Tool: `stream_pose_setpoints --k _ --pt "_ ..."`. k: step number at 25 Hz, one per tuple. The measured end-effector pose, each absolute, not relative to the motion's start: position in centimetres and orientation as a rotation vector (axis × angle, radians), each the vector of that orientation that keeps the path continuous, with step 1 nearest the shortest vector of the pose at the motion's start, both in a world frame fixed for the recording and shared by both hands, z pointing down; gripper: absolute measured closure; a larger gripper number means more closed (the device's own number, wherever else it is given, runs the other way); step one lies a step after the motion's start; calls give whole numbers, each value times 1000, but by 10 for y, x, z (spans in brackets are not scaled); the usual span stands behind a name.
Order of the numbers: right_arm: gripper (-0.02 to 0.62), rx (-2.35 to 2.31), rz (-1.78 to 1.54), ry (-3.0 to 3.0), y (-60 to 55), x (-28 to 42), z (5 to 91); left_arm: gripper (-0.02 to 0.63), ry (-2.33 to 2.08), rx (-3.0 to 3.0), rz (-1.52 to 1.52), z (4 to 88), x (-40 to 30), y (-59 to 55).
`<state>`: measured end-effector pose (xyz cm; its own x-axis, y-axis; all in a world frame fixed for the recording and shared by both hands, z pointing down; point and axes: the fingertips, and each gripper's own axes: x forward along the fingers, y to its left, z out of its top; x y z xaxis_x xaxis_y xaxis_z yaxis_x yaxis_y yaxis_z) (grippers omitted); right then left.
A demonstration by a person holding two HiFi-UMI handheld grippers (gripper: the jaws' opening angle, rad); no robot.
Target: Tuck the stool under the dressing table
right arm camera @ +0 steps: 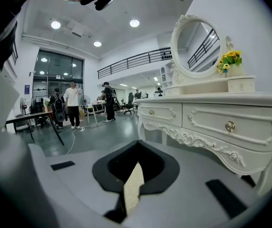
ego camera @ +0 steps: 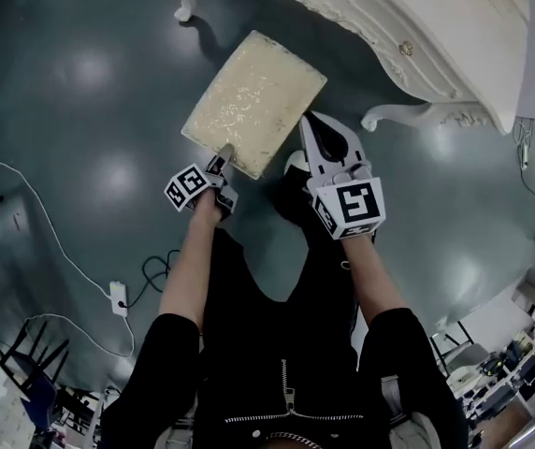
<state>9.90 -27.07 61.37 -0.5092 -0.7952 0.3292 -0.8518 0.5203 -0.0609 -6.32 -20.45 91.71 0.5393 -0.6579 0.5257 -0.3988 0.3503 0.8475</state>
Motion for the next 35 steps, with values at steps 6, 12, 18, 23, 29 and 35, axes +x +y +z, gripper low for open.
stream_pose_setpoints --k 6,12,18,23,29,35 --pt "591 1406 333 -2484 -273 122 613 311 -1081 1208 -223 922 -59 -206" --pt "591 1410 338 -2479 -279 139 614 325 -1084 1195 -263 923 -56 -212" --pt "591 1418 350 -2470 -287 151 621 339 -1045 1199 -313 923 -35 -242" --pt "591 1438 358 -2464 -300 161 623 345 -1017 1199 -343 919 -16 -267" --pt "591 1436 360 -2465 -317 172 625 351 -984 1202 -365 919 10 -299" --pt "591 1421 334 -2477 -336 185 627 357 -972 1244 -391 917 28 -334"
